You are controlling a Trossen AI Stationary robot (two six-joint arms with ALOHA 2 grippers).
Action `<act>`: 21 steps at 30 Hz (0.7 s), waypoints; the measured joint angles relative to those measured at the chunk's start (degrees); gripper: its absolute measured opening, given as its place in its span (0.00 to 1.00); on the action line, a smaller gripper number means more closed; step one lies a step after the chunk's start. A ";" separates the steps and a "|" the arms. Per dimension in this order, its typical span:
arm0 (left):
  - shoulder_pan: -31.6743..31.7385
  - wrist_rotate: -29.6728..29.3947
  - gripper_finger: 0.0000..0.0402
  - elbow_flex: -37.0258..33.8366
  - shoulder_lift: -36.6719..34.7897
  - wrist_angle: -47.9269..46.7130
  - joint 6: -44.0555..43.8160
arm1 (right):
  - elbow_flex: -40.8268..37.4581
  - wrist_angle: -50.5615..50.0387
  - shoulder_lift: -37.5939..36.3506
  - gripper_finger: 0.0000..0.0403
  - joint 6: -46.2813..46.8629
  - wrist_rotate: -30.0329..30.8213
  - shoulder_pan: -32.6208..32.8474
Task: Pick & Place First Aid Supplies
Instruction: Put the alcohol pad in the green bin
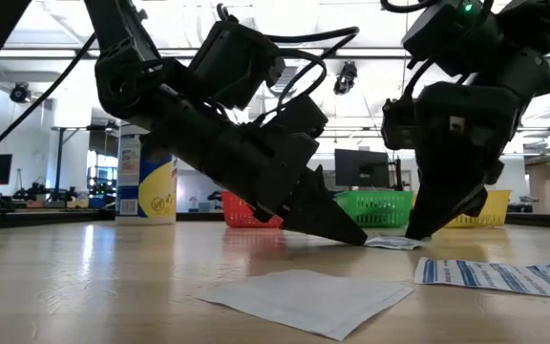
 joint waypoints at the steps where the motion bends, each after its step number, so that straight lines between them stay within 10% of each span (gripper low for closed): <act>1: 0.00 0.00 0.20 0.00 -0.11 -0.01 0.45 | 0.00 0.01 0.00 0.02 -0.03 -0.01 0.02; 21: 0.15 -1.81 0.20 -0.33 -9.21 -7.25 5.95 | -0.02 -3.06 -4.56 0.02 -3.72 0.38 0.00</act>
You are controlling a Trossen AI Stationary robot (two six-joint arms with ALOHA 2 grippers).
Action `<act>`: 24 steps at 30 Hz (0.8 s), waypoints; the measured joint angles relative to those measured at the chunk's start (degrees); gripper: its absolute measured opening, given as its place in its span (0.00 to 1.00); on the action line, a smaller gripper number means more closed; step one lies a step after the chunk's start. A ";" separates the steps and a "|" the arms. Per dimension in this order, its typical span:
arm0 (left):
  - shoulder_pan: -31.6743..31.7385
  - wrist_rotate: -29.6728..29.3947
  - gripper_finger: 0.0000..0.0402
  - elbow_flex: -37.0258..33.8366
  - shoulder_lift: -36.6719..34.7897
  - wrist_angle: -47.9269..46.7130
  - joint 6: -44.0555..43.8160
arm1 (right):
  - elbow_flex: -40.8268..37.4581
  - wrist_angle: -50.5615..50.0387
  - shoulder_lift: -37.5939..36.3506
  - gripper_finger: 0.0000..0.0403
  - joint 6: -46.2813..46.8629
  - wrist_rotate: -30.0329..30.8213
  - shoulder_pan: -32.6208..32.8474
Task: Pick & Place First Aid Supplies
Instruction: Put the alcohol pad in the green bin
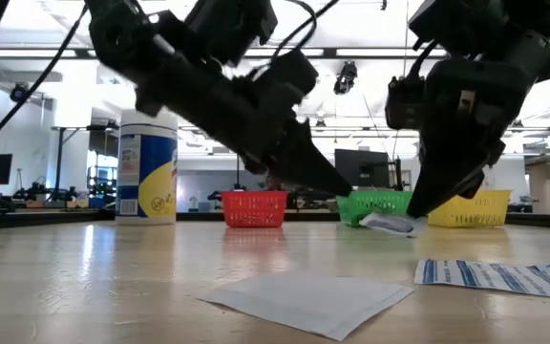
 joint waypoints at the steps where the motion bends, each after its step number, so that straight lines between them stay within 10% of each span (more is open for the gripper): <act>1: 0.00 -0.49 0.20 0.00 -0.92 -1.55 -0.02 | 0.00 -0.24 -0.40 0.02 -0.43 0.02 0.00; 24: -0.15 -5.42 0.20 -8.36 -13.76 -7.98 -2.24 | -0.07 -16.18 -25.81 0.02 -11.95 12.19 -13.15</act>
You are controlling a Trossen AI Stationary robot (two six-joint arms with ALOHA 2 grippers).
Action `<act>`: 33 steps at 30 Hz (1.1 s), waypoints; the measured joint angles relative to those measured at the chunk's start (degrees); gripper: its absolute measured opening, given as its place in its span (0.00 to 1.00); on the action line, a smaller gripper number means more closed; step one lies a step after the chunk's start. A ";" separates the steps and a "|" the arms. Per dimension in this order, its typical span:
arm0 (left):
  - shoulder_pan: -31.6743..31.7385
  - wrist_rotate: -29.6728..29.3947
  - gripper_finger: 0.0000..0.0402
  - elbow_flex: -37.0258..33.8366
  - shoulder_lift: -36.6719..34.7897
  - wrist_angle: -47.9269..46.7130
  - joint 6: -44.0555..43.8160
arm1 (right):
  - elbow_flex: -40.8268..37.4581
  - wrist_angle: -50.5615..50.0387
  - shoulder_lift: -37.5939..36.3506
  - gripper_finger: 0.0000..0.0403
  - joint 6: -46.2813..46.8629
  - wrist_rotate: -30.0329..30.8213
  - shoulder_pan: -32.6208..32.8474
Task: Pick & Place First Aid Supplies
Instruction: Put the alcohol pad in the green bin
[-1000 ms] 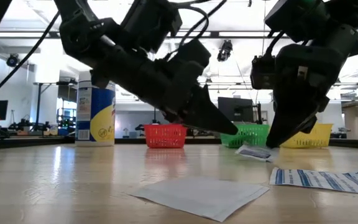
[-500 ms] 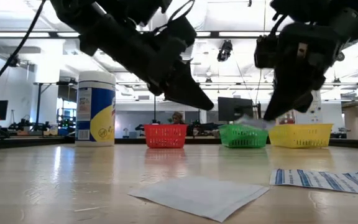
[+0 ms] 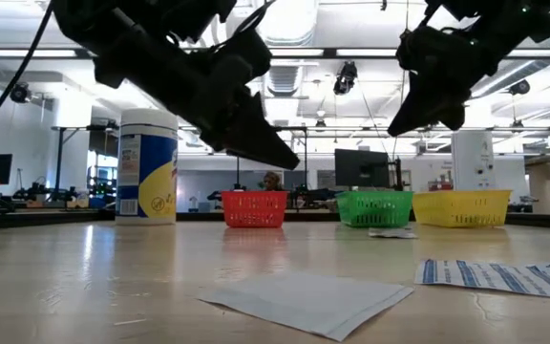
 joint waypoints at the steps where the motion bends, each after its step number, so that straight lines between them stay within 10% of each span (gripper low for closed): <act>1: 0.00 0.00 0.20 -0.31 -0.07 0.58 -0.20 | -0.02 -0.27 -0.45 0.02 -0.44 0.02 -0.60; 33: 4.63 0.65 0.20 13.86 21.80 15.19 2.65 | -0.17 0.69 16.22 0.02 0.69 -8.89 0.56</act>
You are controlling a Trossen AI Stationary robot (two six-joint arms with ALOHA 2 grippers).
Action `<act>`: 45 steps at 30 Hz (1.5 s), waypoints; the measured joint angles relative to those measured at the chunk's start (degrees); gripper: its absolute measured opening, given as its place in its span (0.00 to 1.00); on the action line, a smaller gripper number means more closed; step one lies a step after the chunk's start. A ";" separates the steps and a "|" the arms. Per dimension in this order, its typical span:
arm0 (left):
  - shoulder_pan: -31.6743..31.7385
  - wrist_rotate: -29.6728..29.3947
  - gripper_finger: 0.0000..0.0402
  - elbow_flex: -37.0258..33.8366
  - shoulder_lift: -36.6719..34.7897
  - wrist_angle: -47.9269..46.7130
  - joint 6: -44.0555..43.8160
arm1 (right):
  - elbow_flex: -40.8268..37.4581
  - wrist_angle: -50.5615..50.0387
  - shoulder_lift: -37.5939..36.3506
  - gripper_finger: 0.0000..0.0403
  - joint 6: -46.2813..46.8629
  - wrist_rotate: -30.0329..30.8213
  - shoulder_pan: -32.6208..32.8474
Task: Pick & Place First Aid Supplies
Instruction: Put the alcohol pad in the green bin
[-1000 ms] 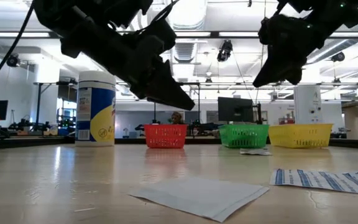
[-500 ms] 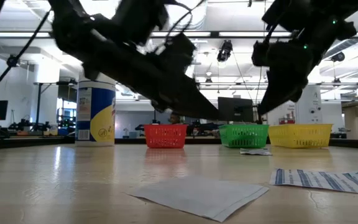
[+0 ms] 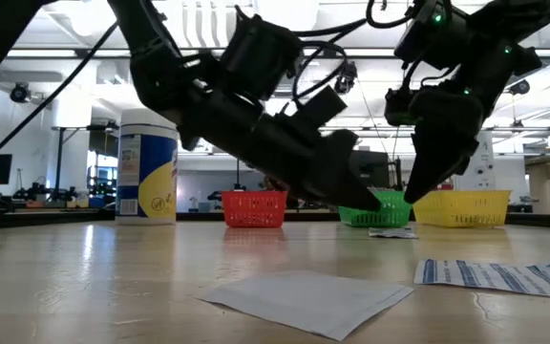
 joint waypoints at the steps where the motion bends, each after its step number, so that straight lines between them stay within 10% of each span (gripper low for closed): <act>1: 0.00 -0.02 0.20 0.53 0.64 -0.07 0.54 | 0.00 -0.01 0.05 0.02 0.00 0.03 0.00; 35: -0.29 0.01 0.20 3.39 5.23 -4.60 -2.79 | 0.02 1.27 -0.01 0.02 0.24 0.73 -0.04; 45: -0.50 3.02 0.20 3.33 5.25 -5.72 -2.77 | -0.19 1.27 -0.01 0.19 0.37 0.12 -0.02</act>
